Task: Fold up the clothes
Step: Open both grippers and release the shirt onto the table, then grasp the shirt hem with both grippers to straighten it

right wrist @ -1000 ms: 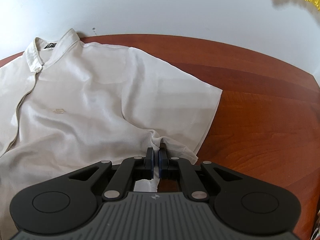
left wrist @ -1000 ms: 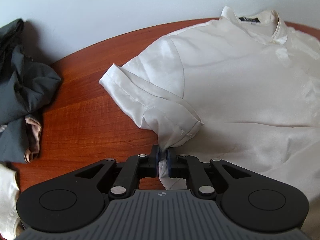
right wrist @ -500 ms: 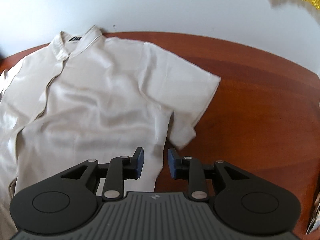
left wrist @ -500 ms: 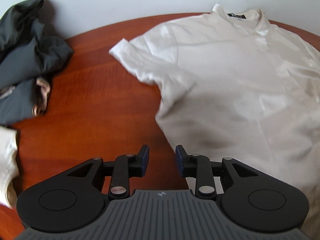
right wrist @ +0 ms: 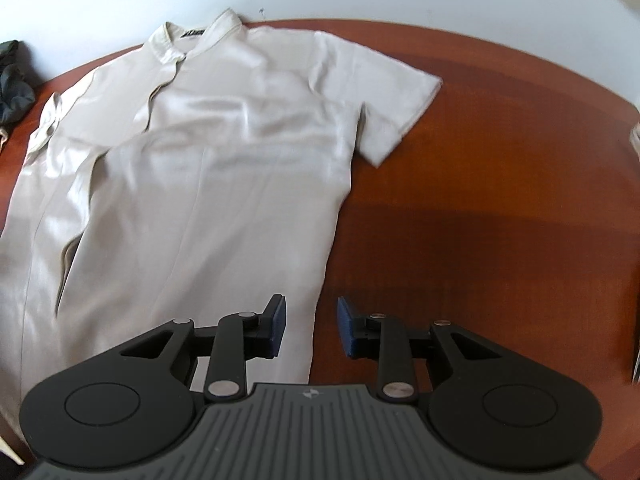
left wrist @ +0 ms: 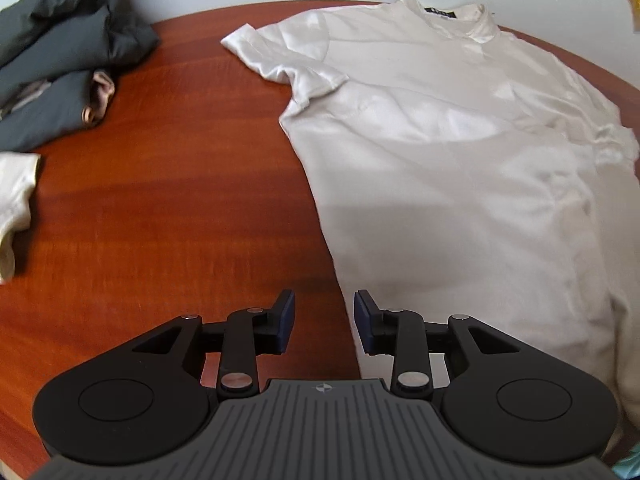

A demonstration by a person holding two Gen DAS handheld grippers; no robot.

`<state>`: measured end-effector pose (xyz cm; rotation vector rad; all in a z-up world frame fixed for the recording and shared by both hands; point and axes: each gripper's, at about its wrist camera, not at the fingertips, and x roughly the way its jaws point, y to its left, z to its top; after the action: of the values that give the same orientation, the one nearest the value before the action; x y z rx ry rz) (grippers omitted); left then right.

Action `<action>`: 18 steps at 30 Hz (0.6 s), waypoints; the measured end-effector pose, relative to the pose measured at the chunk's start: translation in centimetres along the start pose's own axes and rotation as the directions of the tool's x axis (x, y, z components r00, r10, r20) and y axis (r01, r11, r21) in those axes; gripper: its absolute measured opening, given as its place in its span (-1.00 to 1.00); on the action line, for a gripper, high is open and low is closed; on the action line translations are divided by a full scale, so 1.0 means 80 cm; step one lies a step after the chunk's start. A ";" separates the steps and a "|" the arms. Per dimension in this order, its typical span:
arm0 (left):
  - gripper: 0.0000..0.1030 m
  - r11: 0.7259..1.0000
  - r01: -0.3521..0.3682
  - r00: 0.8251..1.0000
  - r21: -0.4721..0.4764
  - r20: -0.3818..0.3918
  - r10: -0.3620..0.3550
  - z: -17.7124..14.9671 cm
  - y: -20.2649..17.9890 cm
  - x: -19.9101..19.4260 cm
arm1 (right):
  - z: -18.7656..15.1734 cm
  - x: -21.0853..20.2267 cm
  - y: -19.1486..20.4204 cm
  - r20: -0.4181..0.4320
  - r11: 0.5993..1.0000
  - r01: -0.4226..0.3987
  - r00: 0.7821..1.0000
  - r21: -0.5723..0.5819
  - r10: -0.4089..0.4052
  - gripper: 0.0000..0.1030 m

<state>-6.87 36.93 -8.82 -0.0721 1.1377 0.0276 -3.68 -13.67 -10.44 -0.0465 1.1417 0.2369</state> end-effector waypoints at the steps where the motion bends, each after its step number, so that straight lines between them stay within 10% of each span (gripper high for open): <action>1: -0.29 1.000 0.001 1.000 0.003 0.000 -0.001 -0.005 -0.002 -0.003 | -0.008 -0.003 0.001 -0.004 1.000 -0.004 1.000 0.005 0.004 -0.36; 18: -0.25 0.998 0.052 0.996 -0.023 -0.075 -0.053 -0.096 -0.017 -0.025 | -0.129 -0.036 0.028 -0.064 0.995 -0.029 0.997 0.097 0.036 -0.11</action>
<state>-14.58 35.02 -10.18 -0.1222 1.2106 -0.0100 -14.49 -13.60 -11.97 0.0501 1.2184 0.2102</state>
